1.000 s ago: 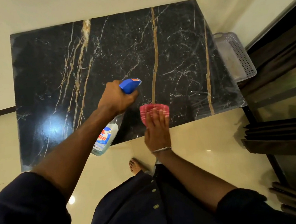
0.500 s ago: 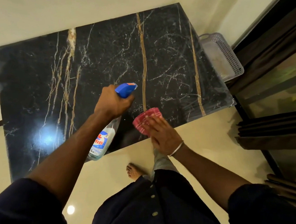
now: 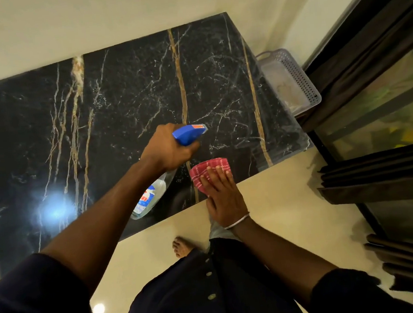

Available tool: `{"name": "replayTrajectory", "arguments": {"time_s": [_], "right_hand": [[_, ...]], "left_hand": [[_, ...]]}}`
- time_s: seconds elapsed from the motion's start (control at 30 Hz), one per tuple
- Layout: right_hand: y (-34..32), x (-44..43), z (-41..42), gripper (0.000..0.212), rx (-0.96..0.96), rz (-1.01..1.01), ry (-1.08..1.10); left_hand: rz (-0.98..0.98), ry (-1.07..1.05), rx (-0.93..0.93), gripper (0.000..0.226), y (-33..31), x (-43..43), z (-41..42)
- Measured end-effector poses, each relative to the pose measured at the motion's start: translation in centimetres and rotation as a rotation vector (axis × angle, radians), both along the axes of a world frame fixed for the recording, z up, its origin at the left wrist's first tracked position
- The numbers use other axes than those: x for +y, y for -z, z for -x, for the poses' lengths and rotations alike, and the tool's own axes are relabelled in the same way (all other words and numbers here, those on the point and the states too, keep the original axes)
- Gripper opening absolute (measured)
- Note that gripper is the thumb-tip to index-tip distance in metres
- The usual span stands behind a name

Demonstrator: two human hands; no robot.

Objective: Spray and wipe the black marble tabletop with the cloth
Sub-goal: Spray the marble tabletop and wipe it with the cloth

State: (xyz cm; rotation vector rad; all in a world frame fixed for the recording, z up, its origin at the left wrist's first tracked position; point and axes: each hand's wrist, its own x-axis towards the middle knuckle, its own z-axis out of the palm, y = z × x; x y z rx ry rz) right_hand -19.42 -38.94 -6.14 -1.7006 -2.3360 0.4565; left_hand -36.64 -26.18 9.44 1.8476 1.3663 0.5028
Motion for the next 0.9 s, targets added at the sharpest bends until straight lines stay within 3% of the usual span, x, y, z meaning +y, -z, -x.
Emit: {"name": "replayTrajectory", "arguments": {"time_s": [0.27, 0.5, 0.63, 0.7, 0.8, 0.9], "right_hand": [[0.3, 1.4, -3.6, 0.063, -0.040, -0.037, -0.110], [-0.4, 6.5, -14.1, 0.057, -0.127, -0.029, 0.361], [-0.3, 7.9, -11.3, 0.057, -0.122, -0.015, 0.603], [-0.2, 7.0, -8.0, 0.055, -0.077, -0.036, 0.500], [0.3, 5.1, -4.0, 0.061, 0.044, -0.050, 0.057], [0.8, 5.5, -4.6, 0.062, 0.037, -0.097, -0.320]], "left_hand": [[-0.005, -0.050, -0.003, 0.019, -0.5, 1.9, -0.5], [-0.026, -0.132, -0.019, 0.013, -0.7, 3.7, 0.5], [0.018, -0.078, 0.012, 0.011, -0.5, 4.3, -0.3], [0.036, -0.054, 0.012, 0.016, -0.4, 4.6, -1.3], [0.031, -0.061, 0.023, 0.025, -0.2, 5.4, -3.0], [0.040, -0.058, 0.017, 0.024, 0.0, 6.6, -4.0]]}}
